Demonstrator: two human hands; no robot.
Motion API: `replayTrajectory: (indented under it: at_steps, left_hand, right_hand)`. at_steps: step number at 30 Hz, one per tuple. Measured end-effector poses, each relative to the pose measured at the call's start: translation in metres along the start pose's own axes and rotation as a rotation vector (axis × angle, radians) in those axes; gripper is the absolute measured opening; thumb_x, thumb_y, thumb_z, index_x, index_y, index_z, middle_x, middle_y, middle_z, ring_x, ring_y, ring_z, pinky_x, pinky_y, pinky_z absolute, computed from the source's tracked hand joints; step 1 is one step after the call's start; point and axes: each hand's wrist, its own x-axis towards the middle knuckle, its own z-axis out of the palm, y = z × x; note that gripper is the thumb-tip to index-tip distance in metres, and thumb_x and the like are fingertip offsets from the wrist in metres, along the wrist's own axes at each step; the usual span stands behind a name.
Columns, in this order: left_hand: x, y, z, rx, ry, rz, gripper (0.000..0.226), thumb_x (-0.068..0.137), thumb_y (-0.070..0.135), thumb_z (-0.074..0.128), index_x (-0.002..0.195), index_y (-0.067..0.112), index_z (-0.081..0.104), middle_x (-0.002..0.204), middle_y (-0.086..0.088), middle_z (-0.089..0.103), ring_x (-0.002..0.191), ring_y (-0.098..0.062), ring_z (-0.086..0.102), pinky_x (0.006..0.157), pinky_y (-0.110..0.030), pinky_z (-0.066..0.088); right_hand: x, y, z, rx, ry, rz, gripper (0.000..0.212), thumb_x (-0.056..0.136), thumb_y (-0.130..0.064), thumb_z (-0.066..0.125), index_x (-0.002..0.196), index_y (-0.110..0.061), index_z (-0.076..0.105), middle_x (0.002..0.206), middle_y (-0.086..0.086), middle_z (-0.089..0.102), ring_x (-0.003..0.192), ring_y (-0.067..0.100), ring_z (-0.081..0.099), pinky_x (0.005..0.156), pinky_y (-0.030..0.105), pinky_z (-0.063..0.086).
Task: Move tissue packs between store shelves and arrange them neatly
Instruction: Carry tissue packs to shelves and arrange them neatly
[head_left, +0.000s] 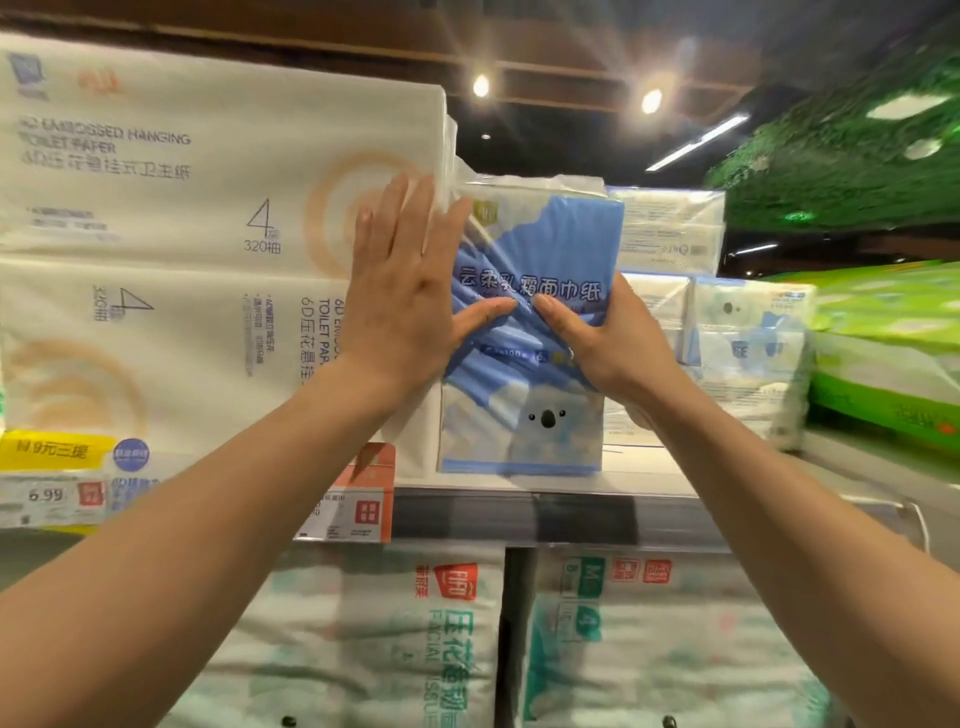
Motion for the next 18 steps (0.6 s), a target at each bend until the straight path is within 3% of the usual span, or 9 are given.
replayTrajectory:
  at_steps: [5, 8, 11, 18]
  left_hand:
    - [-0.009, 0.012, -0.004, -0.024, -0.037, 0.051, 0.089, 0.086, 0.074, 0.042, 0.15, 0.012, 0.042, 0.159, -0.021, 0.032, 0.15, -0.041, 0.022, 0.121, -0.055, 0.013]
    - [-0.015, 0.023, -0.01, -0.115, -0.034, 0.079, 0.087, 0.086, 0.072, 0.045, 0.15, 0.012, 0.043, 0.16, -0.02, 0.031, 0.151, -0.039, 0.021, 0.122, -0.055, 0.013]
    - [-0.024, 0.039, -0.016, -0.198, -0.045, 0.115, 0.082, 0.087, 0.068, 0.049, 0.145, 0.01, 0.049, 0.157, -0.02, 0.038, 0.149, -0.038, 0.025, 0.122, -0.053, 0.016]
    - [-0.04, 0.115, -0.04, -0.366, -0.232, 0.193, 0.085, 0.086, 0.07, 0.046, 0.143, 0.007, 0.052, 0.148, -0.021, 0.048, 0.144, -0.041, 0.035, 0.118, -0.061, 0.024]
  right_hand:
    - [-0.013, -0.004, -0.012, 0.055, -0.12, -0.017, 0.056, 0.074, -0.068, 0.07, 0.116, -0.03, 0.068, 0.104, -0.012, 0.077, 0.096, 0.011, 0.074, 0.09, 0.05, 0.059]
    - [-0.028, -0.005, -0.024, 0.019, -0.179, 0.034, 0.086, 0.065, -0.084, 0.069, 0.133, -0.033, 0.058, 0.123, -0.01, 0.072, 0.113, 0.012, 0.068, 0.099, 0.05, 0.054]
    - [-0.051, -0.006, -0.045, -0.123, -0.147, 0.121, 0.109, 0.068, -0.081, 0.06, 0.156, -0.023, 0.033, 0.147, 0.001, 0.056, 0.134, 0.014, 0.053, 0.112, 0.044, 0.043]
    - [-0.123, -0.016, -0.128, -0.485, -0.112, 0.129, 0.081, 0.088, -0.06, 0.063, 0.153, -0.016, 0.041, 0.149, 0.01, 0.053, 0.135, 0.024, 0.053, 0.112, 0.04, 0.042]
